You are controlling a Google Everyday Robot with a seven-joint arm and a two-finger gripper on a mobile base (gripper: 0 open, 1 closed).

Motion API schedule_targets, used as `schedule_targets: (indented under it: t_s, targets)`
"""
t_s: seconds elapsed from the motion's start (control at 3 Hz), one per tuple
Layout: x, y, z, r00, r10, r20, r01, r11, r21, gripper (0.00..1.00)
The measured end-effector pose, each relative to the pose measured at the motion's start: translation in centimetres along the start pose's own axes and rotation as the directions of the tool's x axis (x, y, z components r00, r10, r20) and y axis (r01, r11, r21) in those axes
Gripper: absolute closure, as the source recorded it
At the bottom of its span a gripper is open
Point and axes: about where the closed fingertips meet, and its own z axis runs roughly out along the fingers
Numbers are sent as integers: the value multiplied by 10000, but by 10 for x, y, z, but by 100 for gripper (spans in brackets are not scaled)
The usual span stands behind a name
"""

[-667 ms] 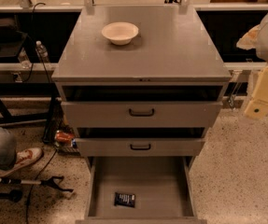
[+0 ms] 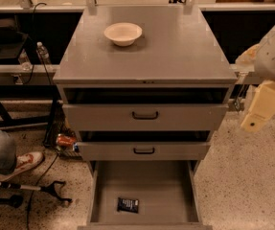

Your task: Pick rxbar blueberry from bottom drawer and place on counter

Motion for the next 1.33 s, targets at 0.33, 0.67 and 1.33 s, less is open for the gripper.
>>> schedule_targets:
  t_s: [0.33,0.67,1.33]
  targets:
    - [3,18,68,9918,480,1185,-350,9934,-1091,0]
    - [4,55,154,9565,1537,2481,-963,9687,-2286,0]
    - [5,64,180,9446,1885,2687,-1198,9601,-2526,0]
